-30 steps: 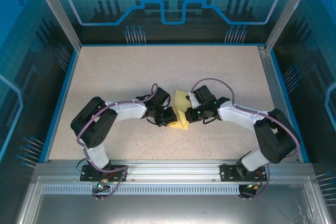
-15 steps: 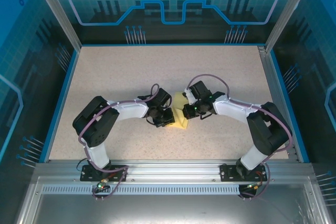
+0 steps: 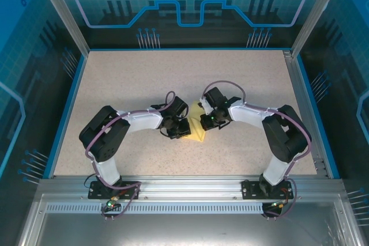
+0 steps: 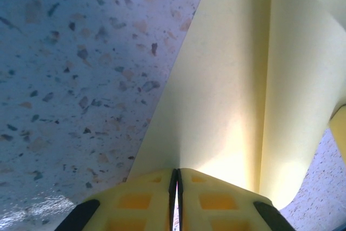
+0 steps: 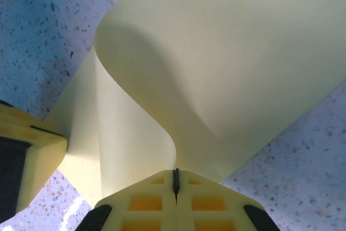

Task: Fold a paper plane with a square sheet of paper (pick it up from the middle)
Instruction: Fold the triangle a second time at the center of the table.

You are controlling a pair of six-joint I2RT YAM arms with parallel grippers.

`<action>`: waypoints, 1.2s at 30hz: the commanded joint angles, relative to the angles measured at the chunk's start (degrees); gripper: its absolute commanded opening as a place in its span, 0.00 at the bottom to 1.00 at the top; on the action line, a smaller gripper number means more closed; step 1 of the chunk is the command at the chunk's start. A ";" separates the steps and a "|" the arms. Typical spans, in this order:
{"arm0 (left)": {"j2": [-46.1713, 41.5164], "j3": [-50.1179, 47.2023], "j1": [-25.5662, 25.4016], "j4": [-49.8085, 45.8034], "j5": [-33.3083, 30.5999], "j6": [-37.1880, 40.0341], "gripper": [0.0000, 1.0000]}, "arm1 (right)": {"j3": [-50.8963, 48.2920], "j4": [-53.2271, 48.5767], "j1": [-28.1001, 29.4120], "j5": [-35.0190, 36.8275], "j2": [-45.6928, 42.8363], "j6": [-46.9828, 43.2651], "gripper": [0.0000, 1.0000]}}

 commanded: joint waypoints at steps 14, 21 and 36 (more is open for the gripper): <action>0.05 1.09 0.16 -4.69 -2.26 2.13 0.14 | 3.11 -2.71 -0.65 3.48 3.25 -1.74 0.00; 0.35 1.36 0.17 -4.88 -1.87 2.42 0.14 | 3.78 -2.78 -0.52 3.36 4.00 -1.57 0.00; 0.79 1.71 0.10 -4.80 -1.24 2.70 0.14 | 3.57 -3.06 -0.52 3.87 4.93 -1.31 0.00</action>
